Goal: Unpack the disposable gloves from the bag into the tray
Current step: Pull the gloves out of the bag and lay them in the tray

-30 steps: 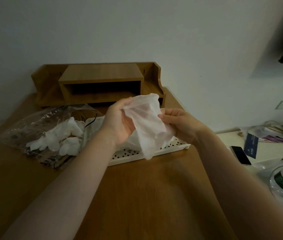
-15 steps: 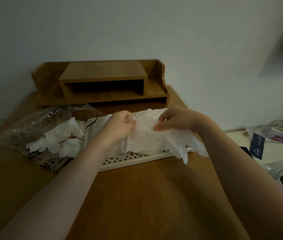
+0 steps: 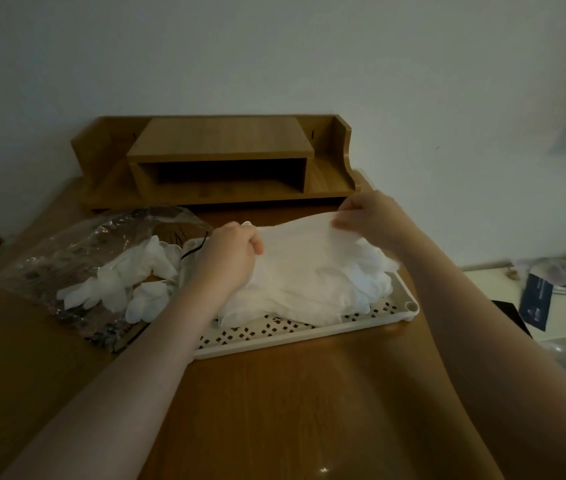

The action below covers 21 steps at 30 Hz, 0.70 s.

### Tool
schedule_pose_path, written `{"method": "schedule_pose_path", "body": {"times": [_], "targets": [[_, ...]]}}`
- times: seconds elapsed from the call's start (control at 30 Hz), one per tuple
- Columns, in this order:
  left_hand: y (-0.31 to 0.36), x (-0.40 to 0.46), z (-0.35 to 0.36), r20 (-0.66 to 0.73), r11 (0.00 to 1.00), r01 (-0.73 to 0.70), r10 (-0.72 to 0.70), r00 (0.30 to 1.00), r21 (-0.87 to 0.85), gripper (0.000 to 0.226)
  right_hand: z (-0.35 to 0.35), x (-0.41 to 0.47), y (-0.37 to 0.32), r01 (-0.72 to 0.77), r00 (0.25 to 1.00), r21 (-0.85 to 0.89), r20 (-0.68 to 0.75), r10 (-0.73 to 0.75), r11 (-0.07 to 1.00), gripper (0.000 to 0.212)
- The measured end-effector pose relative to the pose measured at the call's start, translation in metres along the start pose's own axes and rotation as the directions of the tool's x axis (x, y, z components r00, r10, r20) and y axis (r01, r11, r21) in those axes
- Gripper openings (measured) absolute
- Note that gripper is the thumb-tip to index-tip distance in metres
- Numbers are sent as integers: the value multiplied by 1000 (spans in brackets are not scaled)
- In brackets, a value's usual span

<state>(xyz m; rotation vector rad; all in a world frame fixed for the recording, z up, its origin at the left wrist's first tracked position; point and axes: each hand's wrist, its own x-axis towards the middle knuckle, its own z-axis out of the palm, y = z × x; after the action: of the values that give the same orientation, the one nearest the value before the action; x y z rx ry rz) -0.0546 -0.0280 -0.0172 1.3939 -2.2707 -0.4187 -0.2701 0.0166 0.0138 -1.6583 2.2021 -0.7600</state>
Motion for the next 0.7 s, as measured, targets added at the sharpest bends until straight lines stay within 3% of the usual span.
{"method": "schedule_pose_path", "body": {"times": [0.1, 0.2, 0.27, 0.33, 0.43, 0.53, 0.7], "targets": [[-2, -3, -1, 40, 997, -24, 21, 999, 75, 19, 14, -1, -2, 78, 991, -337, -76, -110, 938, 39], [3, -9, -5, -1, 977, -99, 101, 995, 188, 30, 27, -18, -17, 259, 940, -394, -106, -324, 882, 47], [11, -10, -1, -6, 953, -237, 242, 970, 189, 39, 44, -25, -27, 390, 907, -410, 18, -420, 824, 51], [14, -10, 12, 129, 949, -287, 271, 954, 129, 46, 63, -27, -27, 413, 911, -440, 193, -366, 797, 60], [1, -11, 36, 343, 951, -218, 134, 930, 220, 59, 76, -28, -8, 343, 922, -473, 335, -195, 811, 79], [-9, -11, 47, 370, 916, -173, 29, 929, 362, 80, 74, -27, 7, 266, 940, -451, 318, -125, 852, 97], [-13, -12, 45, 328, 891, -122, -33, 944, 438, 107, 68, -32, 28, 203, 948, -392, 310, -79, 898, 117]]}}
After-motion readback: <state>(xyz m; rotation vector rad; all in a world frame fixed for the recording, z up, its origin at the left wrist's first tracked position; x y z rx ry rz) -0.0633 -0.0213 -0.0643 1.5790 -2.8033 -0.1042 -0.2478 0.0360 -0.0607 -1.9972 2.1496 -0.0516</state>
